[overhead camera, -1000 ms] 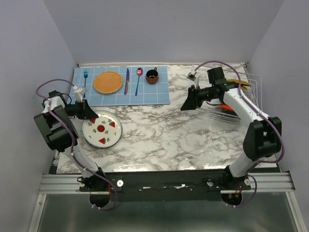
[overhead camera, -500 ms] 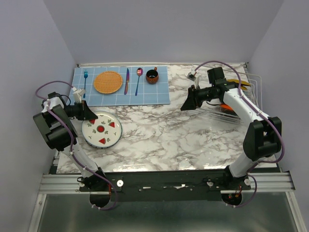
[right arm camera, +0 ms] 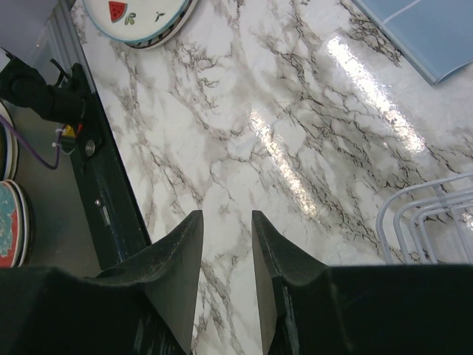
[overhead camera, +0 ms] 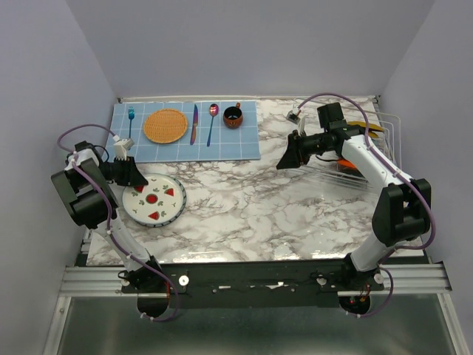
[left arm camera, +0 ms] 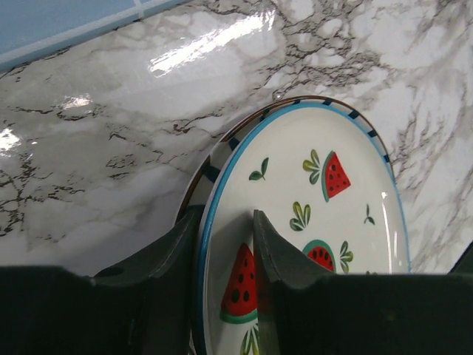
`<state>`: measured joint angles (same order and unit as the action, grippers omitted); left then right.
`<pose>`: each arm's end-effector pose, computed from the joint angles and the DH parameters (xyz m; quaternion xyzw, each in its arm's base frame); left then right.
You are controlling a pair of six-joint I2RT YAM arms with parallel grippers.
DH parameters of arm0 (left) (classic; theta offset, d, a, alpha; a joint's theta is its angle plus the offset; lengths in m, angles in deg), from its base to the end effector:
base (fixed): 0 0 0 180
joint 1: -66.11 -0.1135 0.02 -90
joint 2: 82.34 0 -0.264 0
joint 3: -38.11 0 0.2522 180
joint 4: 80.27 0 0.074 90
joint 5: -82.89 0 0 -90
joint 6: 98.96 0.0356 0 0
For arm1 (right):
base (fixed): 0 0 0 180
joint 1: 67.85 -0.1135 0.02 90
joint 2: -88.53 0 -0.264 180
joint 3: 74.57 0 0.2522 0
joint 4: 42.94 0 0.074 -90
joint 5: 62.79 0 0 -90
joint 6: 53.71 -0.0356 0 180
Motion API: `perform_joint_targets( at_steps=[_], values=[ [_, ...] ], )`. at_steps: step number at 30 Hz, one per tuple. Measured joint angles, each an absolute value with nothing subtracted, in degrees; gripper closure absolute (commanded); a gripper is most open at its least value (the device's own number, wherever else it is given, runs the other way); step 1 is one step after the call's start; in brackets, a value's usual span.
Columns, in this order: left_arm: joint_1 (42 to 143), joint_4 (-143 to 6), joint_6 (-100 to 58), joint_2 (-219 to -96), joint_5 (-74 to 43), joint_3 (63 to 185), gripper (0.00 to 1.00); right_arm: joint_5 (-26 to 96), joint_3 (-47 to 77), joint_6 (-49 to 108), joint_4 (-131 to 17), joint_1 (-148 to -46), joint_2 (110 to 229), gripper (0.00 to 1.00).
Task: Unload the plates from the dish rack
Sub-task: Place the plate at the center of the board.
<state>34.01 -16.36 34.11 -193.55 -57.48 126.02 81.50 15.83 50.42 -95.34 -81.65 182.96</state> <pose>0.3126 0.1637 0.1633 0.0968 0.8995 -0.3237 0.2769 0.3275 0.1102 0.2800 -0.3335 0.7950 0.4361 0.2582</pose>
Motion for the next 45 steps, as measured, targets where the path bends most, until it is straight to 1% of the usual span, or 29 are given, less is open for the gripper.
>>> perform_joint_targets(
  at_steps=[3,7,10,13,16,31,45],
  values=[
    [34.06,-16.97,34.76,-193.64,-56.34,125.97,0.59,81.5,15.83,50.44,-95.34,-81.65,182.98,0.59],
    [34.03,-16.95,35.03,-193.64,-55.93,125.97,0.53,81.5,15.83,50.46,-95.34,-81.65,182.98,0.59],
    [34.03,-17.17,36.4,-193.66,-54.05,125.95,0.51,81.5,15.83,50.5,-95.34,-81.65,182.98,0.59],
    [33.97,-17.63,37.3,-193.47,-53.26,125.95,0.46,81.5,15.83,50.5,-95.34,-81.65,182.98,0.59],
    [33.99,-17.78,37.91,-193.25,-52.74,125.95,0.44,81.5,15.83,50.5,-95.34,-81.65,182.98,0.59],
    [34.38,-21.54,37.25,-191.83,-50.14,125.21,0.43,81.5,15.83,50.55,-95.36,-81.65,183.03,0.59],
    [37.79,-25.3,35.27,-191.85,-49.83,125.67,0.43,81.5,15.83,50.94,-95.36,-81.65,183.44,0.59]
  ],
)
